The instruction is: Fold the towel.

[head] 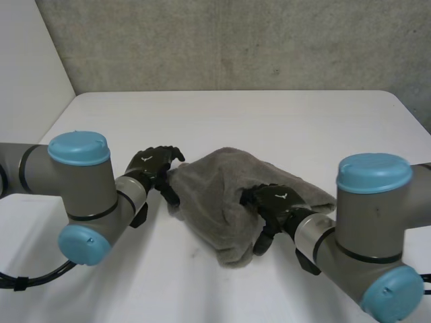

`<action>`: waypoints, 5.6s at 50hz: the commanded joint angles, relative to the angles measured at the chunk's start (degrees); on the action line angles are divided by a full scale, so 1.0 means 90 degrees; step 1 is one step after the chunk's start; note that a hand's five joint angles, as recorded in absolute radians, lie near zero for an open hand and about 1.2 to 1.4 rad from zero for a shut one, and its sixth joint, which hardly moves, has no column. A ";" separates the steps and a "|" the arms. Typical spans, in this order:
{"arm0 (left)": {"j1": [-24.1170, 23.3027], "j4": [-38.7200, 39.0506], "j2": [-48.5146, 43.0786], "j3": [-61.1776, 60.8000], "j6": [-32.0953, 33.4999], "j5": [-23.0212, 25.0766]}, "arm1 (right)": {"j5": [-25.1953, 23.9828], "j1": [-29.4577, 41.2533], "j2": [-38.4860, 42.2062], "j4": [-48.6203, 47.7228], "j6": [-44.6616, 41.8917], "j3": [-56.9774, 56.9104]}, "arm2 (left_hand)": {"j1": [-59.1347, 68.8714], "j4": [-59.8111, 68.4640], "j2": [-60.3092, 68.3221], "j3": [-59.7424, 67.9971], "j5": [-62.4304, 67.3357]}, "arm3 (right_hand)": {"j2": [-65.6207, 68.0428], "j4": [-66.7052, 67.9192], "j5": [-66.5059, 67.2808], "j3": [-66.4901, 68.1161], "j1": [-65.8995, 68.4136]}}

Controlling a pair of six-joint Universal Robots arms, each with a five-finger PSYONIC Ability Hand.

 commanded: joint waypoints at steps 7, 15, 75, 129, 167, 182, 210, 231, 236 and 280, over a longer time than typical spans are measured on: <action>-0.0001 0.0122 -0.0392 0.0297 0.0005 -0.0034 | 0.0584 0.0309 0.0708 -0.0784 0.0314 -0.0580 | 0.4857 0.4862 0.4859 0.4858 0.4877 | 0.4051 0.4163 0.4385 0.4145 0.4078; -0.0001 -0.0024 0.0455 0.0074 -0.0005 -0.0092 | 0.0907 0.0261 -0.0042 -0.1137 0.0479 -0.0648 | 0.6192 0.6197 0.6194 0.6193 0.6212 | 0.6379 0.6491 0.6713 0.6473 0.6406; 0.0985 -0.1735 0.1394 0.0221 -0.0249 -0.0327 | 0.0947 -0.0384 -0.0267 0.2281 -0.1023 -0.2820 | -0.1586 -0.1581 -0.1584 -0.1585 -0.1566 | -0.1399 -0.1287 -0.1065 -0.1305 -0.1372; -0.1115 0.1020 0.1181 -0.2730 0.1206 -0.1450 | 0.1054 -0.0189 -0.1372 -0.2778 -0.2157 0.2926 | 0.0139 0.0144 0.0140 0.0140 0.0159 | 0.6217 0.6330 0.6551 0.6311 0.6244; -0.0988 0.1391 0.1073 -0.2388 0.1216 -0.1450 | 0.0976 -0.1087 -0.1988 -0.2602 -0.2655 0.2555 | 0.6192 0.6197 0.6194 0.6193 0.6212 | 0.6379 0.6491 0.6713 0.6473 0.6406; -0.0363 0.0083 0.3319 -0.1900 0.1684 -0.1381 | 0.0829 -0.1536 -0.3404 -0.0551 -0.2928 0.0865 | 0.6192 0.6197 0.6194 0.6193 0.6212 | 0.6379 0.6491 0.6713 0.6473 0.6406; -0.0392 0.0246 0.2373 -0.2690 0.1372 -0.0493 | 0.0596 -0.1702 -0.3103 -0.1056 -0.2558 0.2386 | -0.0216 -0.0211 -0.0215 -0.0215 -0.0197 | -0.0889 -0.0776 -0.0555 -0.0795 -0.0862; -0.0519 0.0883 0.1630 -0.2906 0.1070 -0.0503 | 0.0068 -0.1722 -0.1343 -0.2064 -0.2528 0.2779 | -0.0104 -0.0099 -0.0102 -0.0103 -0.0084 | 0.1276 0.1389 0.1610 0.1371 0.1303; -0.0529 0.0884 0.1591 -0.2916 0.1059 -0.0503 | 0.0077 -0.1731 -0.1353 -0.2386 -0.2509 0.2808 | -0.0104 -0.0099 -0.0103 -0.0103 -0.0084 | 0.4853 0.4965 0.5187 0.4947 0.4880; -0.0646 0.1274 0.1044 -0.2808 0.1099 -0.0522 | 0.0126 -0.2278 -0.2564 -0.2661 -0.1561 0.3014 | 0.1447 0.1452 0.1449 0.1448 0.1467 | 0.6379 0.6491 0.6713 0.6473 0.6406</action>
